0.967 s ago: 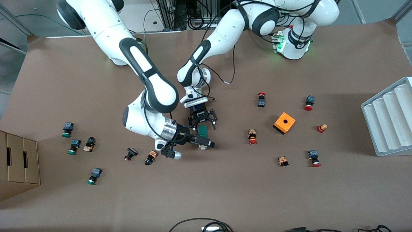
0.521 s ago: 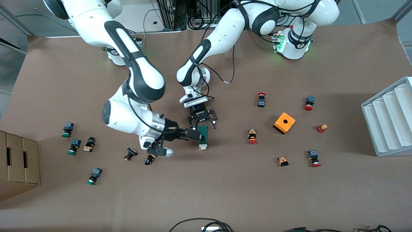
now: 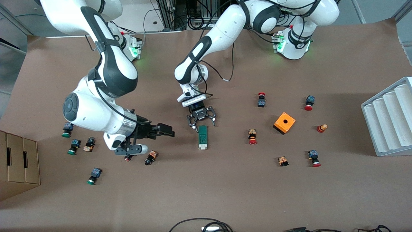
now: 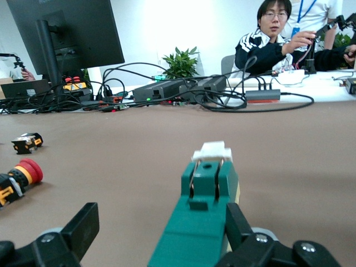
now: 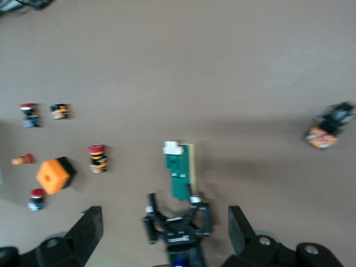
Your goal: Close load switch with both arms
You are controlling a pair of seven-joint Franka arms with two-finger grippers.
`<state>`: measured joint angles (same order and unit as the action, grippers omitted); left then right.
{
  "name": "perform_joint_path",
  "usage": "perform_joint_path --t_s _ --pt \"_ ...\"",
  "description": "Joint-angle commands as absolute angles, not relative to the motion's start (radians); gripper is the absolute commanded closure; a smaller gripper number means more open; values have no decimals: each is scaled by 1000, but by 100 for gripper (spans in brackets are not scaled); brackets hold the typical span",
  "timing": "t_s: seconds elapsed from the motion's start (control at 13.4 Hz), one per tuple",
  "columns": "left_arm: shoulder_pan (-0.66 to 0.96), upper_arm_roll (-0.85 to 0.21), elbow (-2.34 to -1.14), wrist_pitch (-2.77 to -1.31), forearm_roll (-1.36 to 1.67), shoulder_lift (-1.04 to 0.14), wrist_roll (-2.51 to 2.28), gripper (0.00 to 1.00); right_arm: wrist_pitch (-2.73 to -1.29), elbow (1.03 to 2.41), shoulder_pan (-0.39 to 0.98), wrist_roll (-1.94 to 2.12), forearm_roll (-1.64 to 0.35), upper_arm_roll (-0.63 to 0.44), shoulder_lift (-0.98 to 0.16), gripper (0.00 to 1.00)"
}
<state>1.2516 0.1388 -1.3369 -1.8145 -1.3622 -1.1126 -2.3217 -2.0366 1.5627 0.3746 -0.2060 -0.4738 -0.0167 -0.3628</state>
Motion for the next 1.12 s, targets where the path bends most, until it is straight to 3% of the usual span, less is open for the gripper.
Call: perform_joint_path --t_s 0.0,0.3,0.52,1.04 --pt "1246 127 -1362 -1776 -1338 -1040 -2299 1 -1968 1566 341 -206 -353 -9 -312 0" --pt "1220 74 -1365 -1753 -1338 -976 -2260 1 -1896 1568 330 -198 -134 -8 -252 0" --pt "1135 -12 -1373 -1727 -1339 -911 -2180 1 -1878 1575 285 -181 -83 -6 -219 0" --pt "904 -161 -1382 -1730 -1342 -802 -1956 1 -1825 1583 35 -92 -52 100 -163 0"
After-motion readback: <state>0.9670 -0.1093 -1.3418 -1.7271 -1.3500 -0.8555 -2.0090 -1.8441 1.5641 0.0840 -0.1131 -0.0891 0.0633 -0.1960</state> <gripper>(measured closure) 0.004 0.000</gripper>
